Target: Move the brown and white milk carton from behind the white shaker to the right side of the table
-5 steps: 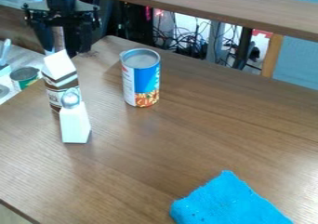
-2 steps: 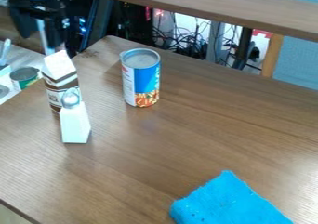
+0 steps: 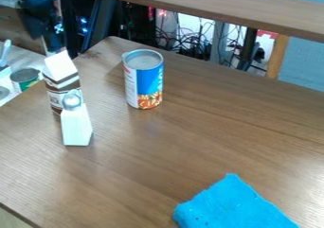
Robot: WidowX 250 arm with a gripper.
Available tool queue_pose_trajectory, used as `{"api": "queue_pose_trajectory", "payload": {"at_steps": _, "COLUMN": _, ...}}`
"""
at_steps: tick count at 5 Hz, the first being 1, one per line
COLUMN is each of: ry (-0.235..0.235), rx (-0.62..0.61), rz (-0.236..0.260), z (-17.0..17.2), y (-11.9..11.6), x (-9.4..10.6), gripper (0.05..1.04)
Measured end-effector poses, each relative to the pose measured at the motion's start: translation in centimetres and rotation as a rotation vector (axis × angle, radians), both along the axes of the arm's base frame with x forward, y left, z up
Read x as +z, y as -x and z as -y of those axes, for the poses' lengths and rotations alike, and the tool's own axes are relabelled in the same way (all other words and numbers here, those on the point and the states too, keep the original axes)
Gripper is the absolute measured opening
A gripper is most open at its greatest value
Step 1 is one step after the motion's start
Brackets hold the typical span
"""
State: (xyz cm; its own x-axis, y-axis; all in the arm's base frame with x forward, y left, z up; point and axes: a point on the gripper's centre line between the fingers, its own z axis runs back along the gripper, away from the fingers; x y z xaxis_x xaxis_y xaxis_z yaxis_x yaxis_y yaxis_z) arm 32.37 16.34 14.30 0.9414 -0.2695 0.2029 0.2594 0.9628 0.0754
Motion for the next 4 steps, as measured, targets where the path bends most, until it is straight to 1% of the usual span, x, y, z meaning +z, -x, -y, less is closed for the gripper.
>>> {"api": "queue_pose_trajectory", "payload": {"at_steps": 1, "ry": 0.017, "rx": 0.009, "rz": -0.002, "z": 0.0, "y": -0.6, "x": -1.1, "gripper": 1.004}}
{"api": "queue_pose_trajectory", "payload": {"at_steps": 2, "ry": 0.042, "rx": -0.001, "rz": -0.006, "z": 0.9, "y": -0.9, "x": -1.5, "gripper": 1.004}}
{"api": "queue_pose_trajectory", "payload": {"at_steps": 3, "ry": 0.050, "rx": -0.028, "rz": -0.003, "z": 2.0, "y": -1.4, "x": -1.4, "gripper": 1.004}}
{"api": "queue_pose_trajectory", "payload": {"at_steps": 4, "ry": 0.064, "rx": -0.036, "rz": -0.012, "z": 2.6, "y": -1.3, "x": -1.9, "gripper": 1.004}}
